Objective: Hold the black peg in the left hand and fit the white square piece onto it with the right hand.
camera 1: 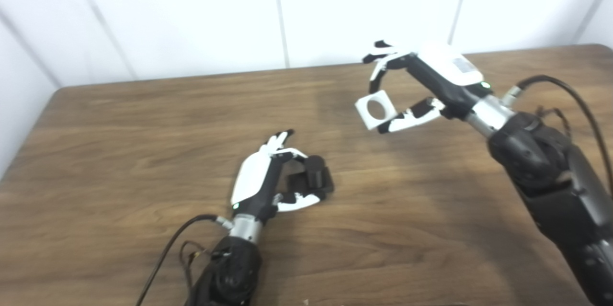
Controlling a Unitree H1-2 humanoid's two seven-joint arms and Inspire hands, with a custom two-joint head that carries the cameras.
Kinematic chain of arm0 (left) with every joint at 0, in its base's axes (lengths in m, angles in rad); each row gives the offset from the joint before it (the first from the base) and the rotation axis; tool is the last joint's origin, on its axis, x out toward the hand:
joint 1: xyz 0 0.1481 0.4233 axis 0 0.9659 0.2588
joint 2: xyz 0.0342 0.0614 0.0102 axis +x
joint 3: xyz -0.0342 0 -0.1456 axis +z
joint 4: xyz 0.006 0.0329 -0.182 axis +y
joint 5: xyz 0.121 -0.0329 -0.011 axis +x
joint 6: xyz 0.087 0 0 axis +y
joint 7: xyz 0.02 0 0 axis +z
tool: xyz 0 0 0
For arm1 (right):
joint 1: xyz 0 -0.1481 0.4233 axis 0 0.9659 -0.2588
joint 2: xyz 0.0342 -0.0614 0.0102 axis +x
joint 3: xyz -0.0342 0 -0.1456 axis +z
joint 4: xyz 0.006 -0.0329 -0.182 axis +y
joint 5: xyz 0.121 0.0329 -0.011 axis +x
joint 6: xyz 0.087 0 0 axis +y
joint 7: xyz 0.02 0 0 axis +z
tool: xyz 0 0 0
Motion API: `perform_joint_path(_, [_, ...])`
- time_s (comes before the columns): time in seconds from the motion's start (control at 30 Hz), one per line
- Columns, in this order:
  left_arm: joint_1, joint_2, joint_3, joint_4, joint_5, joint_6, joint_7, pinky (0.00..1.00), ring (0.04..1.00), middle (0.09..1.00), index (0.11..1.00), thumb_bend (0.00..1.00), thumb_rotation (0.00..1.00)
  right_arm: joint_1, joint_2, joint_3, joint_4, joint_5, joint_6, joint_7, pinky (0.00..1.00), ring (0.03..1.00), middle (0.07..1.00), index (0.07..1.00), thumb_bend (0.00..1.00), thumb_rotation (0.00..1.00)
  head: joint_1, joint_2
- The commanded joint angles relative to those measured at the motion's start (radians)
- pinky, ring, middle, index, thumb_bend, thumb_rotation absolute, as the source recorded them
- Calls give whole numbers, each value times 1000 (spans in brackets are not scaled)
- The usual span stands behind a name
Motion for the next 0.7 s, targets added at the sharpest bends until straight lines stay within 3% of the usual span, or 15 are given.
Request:
perform_joint_path(0.0, [14, -20, -21, 43, 28, 38, -9, 1000, 1000, 974, 490, 516, 88, -23, 10, -5, -59, 22, -19, 4, 863, 892, 793, 481, 515, 145, 6, 2])
perform_joint_path(0.13, [11, -23, -18, 45, 17, 37, -13, 1000, 1000, 982, 490, 516, 89, -10, 31, 9, -103, 9, -4, 25, 781, 894, 788, 480, 517, 143, 9, 5])
perform_joint_path(0.4, [4, -25, -20, 48, 24, 43, -9, 1000, 1000, 981, 490, 516, 89, 16, 73, 30, -152, 7, 23, 67, 892, 931, 798, 481, 515, 142, 35, 16])
perform_joint_path(0.5, [3, -23, -21, 49, 23, 43, -10, 1000, 1000, 980, 490, 516, 89, 25, 78, 37, -159, -2, 25, 77, 894, 925, 798, 481, 515, 142, 34, 18])
perform_joint_path(0.67, [0, -22, -22, 48, 21, 42, -13, 1000, 1000, 980, 490, 515, 89, 45, 94, 55, -163, -18, 29, 96, 986, 908, 799, 481, 514, 143, 29, 18])
